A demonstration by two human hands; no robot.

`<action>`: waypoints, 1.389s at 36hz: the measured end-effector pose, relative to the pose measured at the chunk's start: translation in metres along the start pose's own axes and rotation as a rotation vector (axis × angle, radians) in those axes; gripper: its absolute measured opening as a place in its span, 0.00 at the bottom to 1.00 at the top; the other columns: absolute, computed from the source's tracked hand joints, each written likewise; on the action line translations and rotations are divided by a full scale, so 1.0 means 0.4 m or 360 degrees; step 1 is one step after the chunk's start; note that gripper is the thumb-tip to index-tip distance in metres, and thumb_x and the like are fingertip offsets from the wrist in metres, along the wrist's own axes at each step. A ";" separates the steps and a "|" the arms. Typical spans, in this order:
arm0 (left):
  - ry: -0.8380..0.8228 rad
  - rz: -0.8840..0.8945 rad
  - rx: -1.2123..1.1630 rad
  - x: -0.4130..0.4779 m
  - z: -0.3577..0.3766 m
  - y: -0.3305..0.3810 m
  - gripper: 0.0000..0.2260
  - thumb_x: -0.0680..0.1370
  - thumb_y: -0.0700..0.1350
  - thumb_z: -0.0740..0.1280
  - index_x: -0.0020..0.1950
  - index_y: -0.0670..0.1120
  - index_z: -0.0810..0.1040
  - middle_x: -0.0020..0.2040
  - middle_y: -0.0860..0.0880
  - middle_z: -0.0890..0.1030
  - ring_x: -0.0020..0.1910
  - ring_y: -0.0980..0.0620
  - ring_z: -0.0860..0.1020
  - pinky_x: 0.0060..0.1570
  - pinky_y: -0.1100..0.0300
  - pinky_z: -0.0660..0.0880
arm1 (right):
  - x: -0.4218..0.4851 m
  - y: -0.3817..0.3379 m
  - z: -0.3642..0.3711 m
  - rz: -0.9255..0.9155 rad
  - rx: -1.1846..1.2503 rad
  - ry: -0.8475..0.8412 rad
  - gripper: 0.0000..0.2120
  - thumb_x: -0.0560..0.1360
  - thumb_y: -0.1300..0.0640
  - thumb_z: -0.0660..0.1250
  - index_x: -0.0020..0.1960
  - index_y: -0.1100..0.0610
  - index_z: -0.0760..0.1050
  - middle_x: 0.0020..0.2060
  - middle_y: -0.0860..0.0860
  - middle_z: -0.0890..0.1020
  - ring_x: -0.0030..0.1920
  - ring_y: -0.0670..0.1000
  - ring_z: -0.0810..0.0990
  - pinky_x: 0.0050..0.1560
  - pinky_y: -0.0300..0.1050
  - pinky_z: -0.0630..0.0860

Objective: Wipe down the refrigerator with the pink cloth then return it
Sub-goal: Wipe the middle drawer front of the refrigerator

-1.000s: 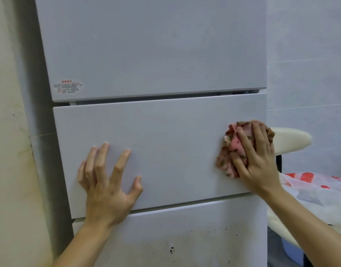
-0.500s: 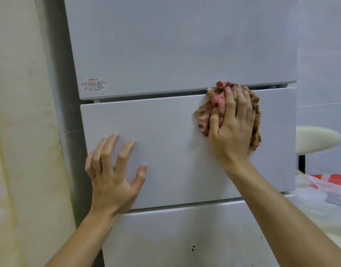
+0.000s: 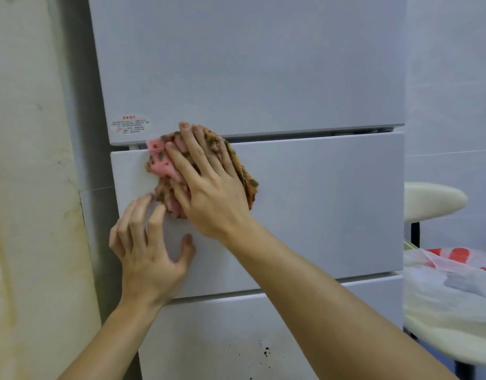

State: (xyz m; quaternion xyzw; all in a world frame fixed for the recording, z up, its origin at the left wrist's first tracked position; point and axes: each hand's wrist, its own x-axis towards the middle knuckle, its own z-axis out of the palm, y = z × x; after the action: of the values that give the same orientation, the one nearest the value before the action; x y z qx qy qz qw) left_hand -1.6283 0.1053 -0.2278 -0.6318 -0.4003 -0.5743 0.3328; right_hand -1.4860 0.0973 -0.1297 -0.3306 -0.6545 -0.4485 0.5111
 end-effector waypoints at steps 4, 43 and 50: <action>-0.0031 -0.0009 -0.0028 -0.001 -0.008 -0.003 0.30 0.76 0.57 0.65 0.74 0.43 0.70 0.76 0.38 0.67 0.78 0.37 0.64 0.74 0.39 0.59 | -0.004 0.076 -0.044 0.0009 0.0003 0.0085 0.22 0.82 0.50 0.64 0.74 0.54 0.76 0.80 0.59 0.65 0.82 0.58 0.62 0.82 0.58 0.56; 0.0075 -0.0120 -0.0156 0.000 0.016 0.031 0.27 0.76 0.54 0.64 0.72 0.43 0.69 0.75 0.40 0.65 0.77 0.39 0.62 0.75 0.39 0.58 | -0.086 0.306 -0.173 0.0985 -0.0222 0.0463 0.19 0.79 0.52 0.61 0.65 0.61 0.77 0.79 0.63 0.67 0.79 0.65 0.64 0.80 0.60 0.57; 0.0026 -0.0106 -0.0140 0.001 0.014 0.023 0.28 0.75 0.52 0.67 0.73 0.44 0.69 0.76 0.41 0.65 0.77 0.39 0.62 0.76 0.37 0.59 | -0.062 0.202 -0.108 0.0754 -0.0235 0.0387 0.19 0.80 0.53 0.61 0.67 0.58 0.78 0.79 0.60 0.67 0.81 0.62 0.62 0.82 0.61 0.54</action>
State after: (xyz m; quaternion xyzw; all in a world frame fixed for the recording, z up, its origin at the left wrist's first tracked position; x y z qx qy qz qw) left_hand -1.6175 0.1058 -0.2277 -0.6274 -0.3929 -0.6072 0.2887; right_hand -1.3915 0.0888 -0.1301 -0.4546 -0.4583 -0.3992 0.6511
